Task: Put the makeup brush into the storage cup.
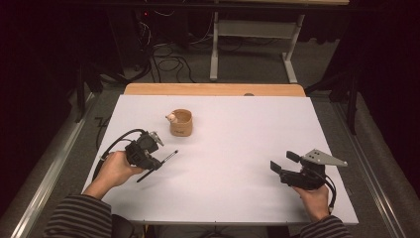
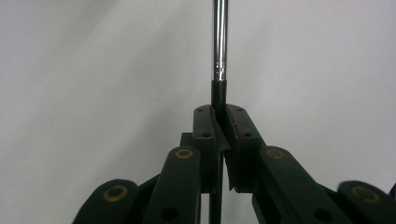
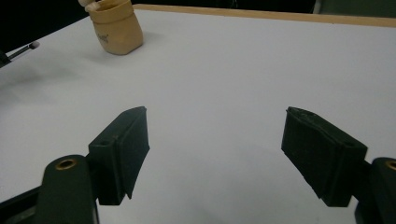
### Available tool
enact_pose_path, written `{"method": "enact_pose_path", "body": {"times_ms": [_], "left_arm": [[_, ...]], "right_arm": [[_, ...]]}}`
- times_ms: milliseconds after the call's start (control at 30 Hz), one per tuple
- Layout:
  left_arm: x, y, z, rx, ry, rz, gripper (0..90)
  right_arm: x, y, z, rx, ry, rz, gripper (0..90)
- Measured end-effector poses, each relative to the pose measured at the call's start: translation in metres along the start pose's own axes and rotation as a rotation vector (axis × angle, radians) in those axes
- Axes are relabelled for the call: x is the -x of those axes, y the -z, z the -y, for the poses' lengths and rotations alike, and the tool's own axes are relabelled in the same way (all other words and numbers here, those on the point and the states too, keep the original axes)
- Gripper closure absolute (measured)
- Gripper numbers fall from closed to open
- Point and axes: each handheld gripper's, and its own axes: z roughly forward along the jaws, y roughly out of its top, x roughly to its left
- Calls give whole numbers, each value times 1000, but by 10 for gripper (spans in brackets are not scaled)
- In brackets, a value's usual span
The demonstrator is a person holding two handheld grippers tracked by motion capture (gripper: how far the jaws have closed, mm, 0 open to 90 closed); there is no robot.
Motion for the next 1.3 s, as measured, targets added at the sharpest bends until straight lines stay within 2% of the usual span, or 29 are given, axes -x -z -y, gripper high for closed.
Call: {"method": "enact_pose_path", "body": {"times_ms": [833, 1300], "left_arm": [[4, 21, 3, 178, 29, 10, 834], [7, 28, 4, 254, 38, 12, 834]], "right_arm": [[0, 0, 0, 0, 0, -1, 242], [0, 0, 0, -1, -3, -3, 242]]}}
